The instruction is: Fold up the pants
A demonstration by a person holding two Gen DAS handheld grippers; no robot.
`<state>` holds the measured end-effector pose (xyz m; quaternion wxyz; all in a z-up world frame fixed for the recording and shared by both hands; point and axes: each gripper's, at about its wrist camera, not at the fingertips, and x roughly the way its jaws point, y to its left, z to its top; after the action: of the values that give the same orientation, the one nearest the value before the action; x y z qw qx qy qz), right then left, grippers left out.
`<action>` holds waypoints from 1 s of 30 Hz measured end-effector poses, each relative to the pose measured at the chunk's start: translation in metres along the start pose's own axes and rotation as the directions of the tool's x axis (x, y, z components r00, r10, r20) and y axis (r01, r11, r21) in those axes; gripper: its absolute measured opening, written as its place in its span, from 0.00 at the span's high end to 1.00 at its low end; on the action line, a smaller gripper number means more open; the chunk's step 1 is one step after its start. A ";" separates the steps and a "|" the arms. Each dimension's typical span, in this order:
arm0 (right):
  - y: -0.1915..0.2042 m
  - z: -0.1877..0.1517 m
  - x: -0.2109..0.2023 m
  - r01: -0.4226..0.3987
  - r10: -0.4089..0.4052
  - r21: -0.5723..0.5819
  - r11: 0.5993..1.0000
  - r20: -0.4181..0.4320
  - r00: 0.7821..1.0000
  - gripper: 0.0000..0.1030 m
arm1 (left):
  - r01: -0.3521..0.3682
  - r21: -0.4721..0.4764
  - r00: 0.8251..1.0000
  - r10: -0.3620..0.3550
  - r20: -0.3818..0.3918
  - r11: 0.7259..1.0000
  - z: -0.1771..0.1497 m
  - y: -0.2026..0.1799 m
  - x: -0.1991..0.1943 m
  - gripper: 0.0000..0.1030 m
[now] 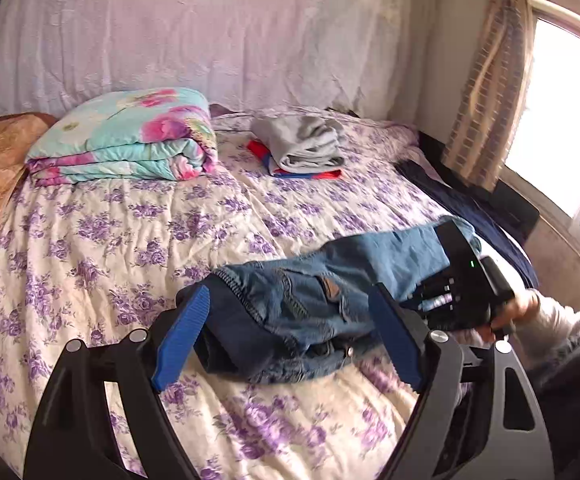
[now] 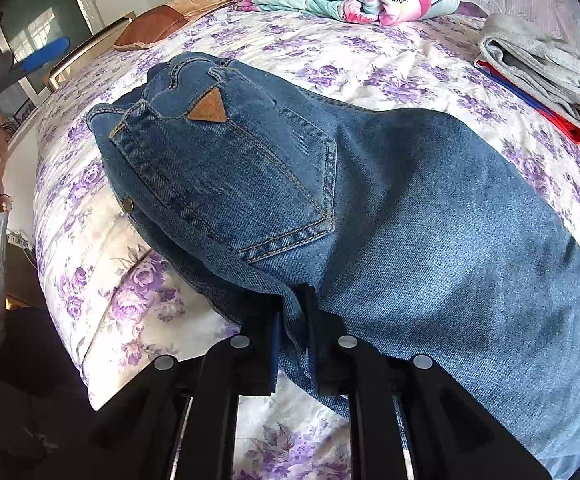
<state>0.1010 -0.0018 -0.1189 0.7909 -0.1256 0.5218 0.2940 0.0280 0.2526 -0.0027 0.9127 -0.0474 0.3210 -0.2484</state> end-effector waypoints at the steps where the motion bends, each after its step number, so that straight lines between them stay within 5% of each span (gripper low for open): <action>1: 0.001 0.000 -0.001 0.002 -0.002 0.000 1.000 0.002 1.000 0.85 | -0.013 -0.053 1.000 0.012 -0.025 0.999 0.008 -0.008 0.011 0.24; 4: 0.003 -0.004 -0.005 0.008 -0.008 0.005 1.000 0.013 1.000 0.83 | -0.012 -0.199 0.992 -0.013 -0.125 0.980 0.016 -0.032 0.062 0.32; 8: -0.002 -0.015 -0.020 -0.032 0.032 0.048 0.998 0.010 0.999 0.67 | -0.074 -0.326 0.947 -0.035 -0.318 0.942 -0.024 -0.048 0.131 0.92; 10: -0.004 -0.023 -0.033 -0.122 0.121 0.084 0.989 0.010 0.993 0.62 | -0.161 -0.306 0.936 0.046 -0.349 0.938 -0.050 -0.052 0.142 1.00; 13: -0.005 -0.020 -0.054 -0.131 0.122 0.106 0.986 0.092 0.988 0.62 | -0.143 -0.307 0.954 0.048 -0.296 0.941 -0.068 -0.054 0.136 1.00; 16: -0.002 0.000 -0.058 -0.136 0.119 0.098 0.986 0.163 0.979 0.75 | -0.153 -0.292 0.951 0.060 -0.305 0.944 -0.068 -0.055 0.137 0.99; 22: 0.002 0.014 0.009 -0.148 0.139 0.177 0.973 0.065 0.988 0.76 | -0.147 -0.303 0.943 0.041 -0.332 0.942 -0.067 -0.051 0.142 0.99; 25: -0.020 0.012 -0.011 -0.261 0.253 0.292 0.920 0.065 0.965 0.65 | -0.156 -0.282 0.941 0.056 -0.334 0.947 -0.067 -0.054 0.143 0.99; 27: -0.055 -0.003 -0.050 -0.325 0.281 0.384 0.864 0.167 0.945 0.41 | -0.157 -0.284 0.939 0.054 -0.339 0.946 -0.066 -0.054 0.144 0.99; 30: -0.128 -0.059 -0.122 -0.286 0.105 0.578 0.764 0.325 0.940 0.28 | -0.154 -0.280 0.939 0.052 -0.341 0.948 -0.066 -0.054 0.144 0.99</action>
<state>0.0981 -0.1742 -0.0479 0.8169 0.2373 0.4848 0.2033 0.0618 0.1409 -0.1231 0.8400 -0.1275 0.5050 -0.1522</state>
